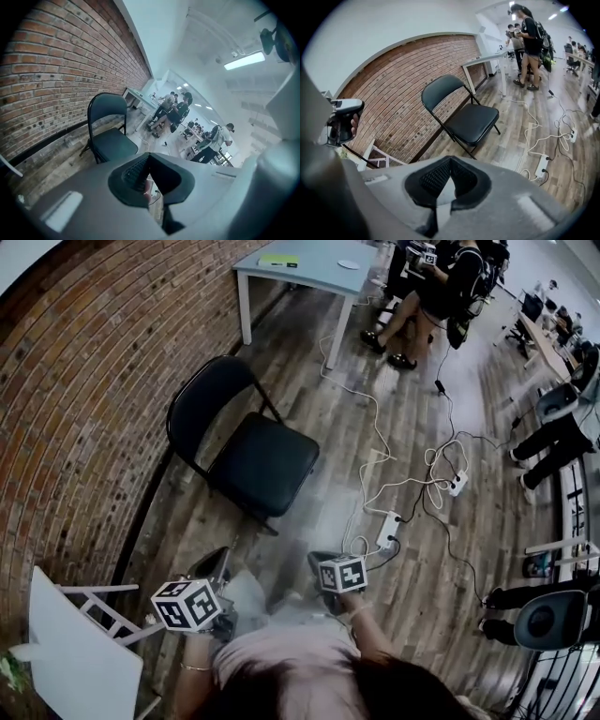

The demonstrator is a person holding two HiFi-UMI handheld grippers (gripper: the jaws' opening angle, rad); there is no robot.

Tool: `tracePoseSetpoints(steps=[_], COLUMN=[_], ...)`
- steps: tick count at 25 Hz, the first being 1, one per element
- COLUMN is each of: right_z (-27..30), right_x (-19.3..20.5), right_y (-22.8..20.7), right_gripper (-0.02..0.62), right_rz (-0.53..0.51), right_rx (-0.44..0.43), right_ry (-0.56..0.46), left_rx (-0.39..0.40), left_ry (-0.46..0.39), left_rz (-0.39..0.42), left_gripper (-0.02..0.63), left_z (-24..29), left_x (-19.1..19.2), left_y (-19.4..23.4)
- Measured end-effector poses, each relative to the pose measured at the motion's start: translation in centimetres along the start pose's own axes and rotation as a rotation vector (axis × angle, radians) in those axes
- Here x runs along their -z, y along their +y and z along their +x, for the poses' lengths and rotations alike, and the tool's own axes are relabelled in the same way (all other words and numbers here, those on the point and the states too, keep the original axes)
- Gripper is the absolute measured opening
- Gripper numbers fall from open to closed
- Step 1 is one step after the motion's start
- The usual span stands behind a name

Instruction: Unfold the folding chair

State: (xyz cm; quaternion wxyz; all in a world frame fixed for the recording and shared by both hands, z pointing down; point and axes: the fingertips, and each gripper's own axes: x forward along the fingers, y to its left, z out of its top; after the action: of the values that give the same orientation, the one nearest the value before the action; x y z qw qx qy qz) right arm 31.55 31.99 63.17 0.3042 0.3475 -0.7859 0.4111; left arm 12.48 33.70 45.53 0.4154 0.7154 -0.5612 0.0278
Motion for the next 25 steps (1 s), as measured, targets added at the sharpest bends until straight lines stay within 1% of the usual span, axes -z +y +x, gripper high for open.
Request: tracePoseSetpoints(steps=[4,8,11,16,20,22,25], right_z=[-1.2,-2.1,-3.0,-4.0,-4.5,-4.8,-5.6], right_x=[2.5,5.1,6.5,7.8,8.0,7.9,7.3], right_y=[-0.3,-0.2,-0.3,0.3,0.6,0.8,1.5], right_gripper=[-0.008,-0.008,-0.008,-0.008,-0.008,-0.008,-0.008], right_rz=[0.047,0.051,0.067,0.149,0.222,0.235,0.229], right_rx=[-0.041,-0.067,-0.075,-0.116,-0.12,-0.109,-0.094], right_ry=[-0.003,0.009,0.008,-0.01,-0.04,-0.056,-0.081], left_rx=[-0.033,-0.06,-0.067,-0.059,-0.021,-0.008,0.002], left_ry=[0.021,0.063,0.09,0.149,0.185,0.2,0.211], left_rz=[-0.003,0.023,0.04,0.098,0.136,0.168,0.218], left_gripper=[-0.003,-0.003,-0.003,-0.003,-0.003,-0.003,-0.003], left_z=[-0.6,-1.3,-1.6,-1.8,-1.8,-1.7,-1.9], left_x=[3.0,5.9,7.3,8.6,8.8,8.9,8.6], left_y=[-1.9,-3.5,-4.6,-6.0,-6.8,-6.9,-6.9])
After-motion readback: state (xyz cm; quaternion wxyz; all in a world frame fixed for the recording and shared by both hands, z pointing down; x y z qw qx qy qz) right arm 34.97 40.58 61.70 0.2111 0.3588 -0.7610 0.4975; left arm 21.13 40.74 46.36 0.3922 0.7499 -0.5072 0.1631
